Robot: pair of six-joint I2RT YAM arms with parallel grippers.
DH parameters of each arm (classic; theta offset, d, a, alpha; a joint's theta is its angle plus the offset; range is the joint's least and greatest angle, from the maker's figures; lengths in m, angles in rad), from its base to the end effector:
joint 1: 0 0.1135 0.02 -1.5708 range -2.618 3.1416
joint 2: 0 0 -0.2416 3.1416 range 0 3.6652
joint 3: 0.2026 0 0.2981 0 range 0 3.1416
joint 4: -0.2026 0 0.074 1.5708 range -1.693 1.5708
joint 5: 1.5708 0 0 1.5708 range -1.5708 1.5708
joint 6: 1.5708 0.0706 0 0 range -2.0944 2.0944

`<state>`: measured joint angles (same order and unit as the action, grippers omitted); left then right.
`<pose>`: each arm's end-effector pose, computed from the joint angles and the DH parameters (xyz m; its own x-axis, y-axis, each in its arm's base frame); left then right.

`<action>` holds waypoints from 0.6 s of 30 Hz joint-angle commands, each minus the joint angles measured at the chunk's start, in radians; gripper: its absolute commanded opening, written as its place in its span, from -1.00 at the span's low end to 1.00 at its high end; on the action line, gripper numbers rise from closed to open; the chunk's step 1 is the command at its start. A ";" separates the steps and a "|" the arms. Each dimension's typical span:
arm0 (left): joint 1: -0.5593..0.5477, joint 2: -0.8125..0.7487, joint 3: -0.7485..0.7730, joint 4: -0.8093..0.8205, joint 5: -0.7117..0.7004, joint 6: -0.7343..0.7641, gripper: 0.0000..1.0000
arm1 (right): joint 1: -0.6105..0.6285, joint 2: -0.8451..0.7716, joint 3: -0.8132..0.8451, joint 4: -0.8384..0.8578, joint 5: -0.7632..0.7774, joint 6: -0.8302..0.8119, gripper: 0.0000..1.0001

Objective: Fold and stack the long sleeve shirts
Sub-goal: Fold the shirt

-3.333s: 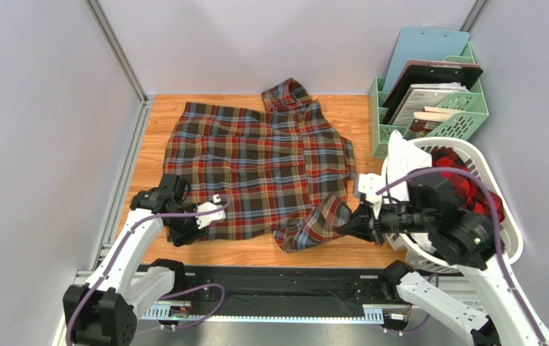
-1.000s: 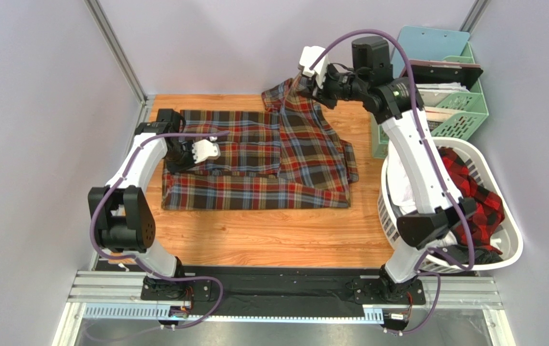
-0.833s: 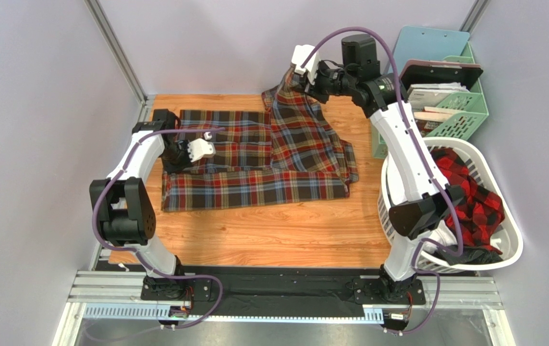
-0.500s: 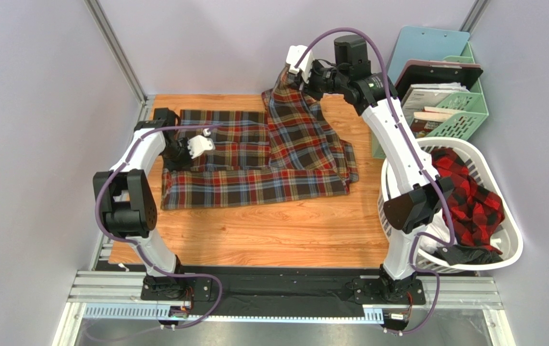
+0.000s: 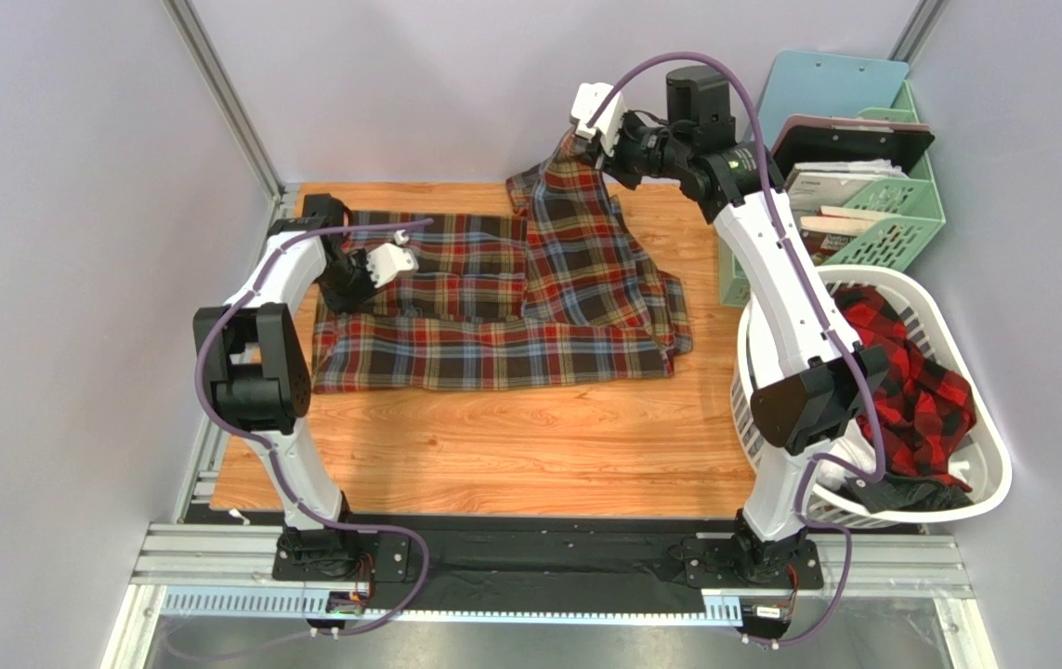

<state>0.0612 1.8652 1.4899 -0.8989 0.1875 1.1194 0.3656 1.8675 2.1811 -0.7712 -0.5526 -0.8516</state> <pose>0.4257 0.0129 0.1564 -0.4215 0.8599 -0.2879 0.8565 0.4818 0.1852 0.4259 0.2027 0.4324 0.2880 -0.5754 -0.7655 -0.8006 0.2939 -0.5222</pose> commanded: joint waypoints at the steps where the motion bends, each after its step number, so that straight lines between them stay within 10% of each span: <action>1: 0.005 0.008 0.006 -0.018 0.020 -0.001 -1.00 | 0.002 -0.062 0.005 0.066 -0.013 0.003 -1.00; 18: 0.006 -0.069 -0.003 0.057 -0.007 -0.055 -1.00 | 0.004 -0.102 0.023 0.151 0.019 0.031 -1.00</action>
<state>0.0612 1.8580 1.4467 -0.8768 0.1738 1.0859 0.3660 1.8324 2.1544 -0.7059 -0.5411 -0.8341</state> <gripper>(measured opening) 0.003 0.014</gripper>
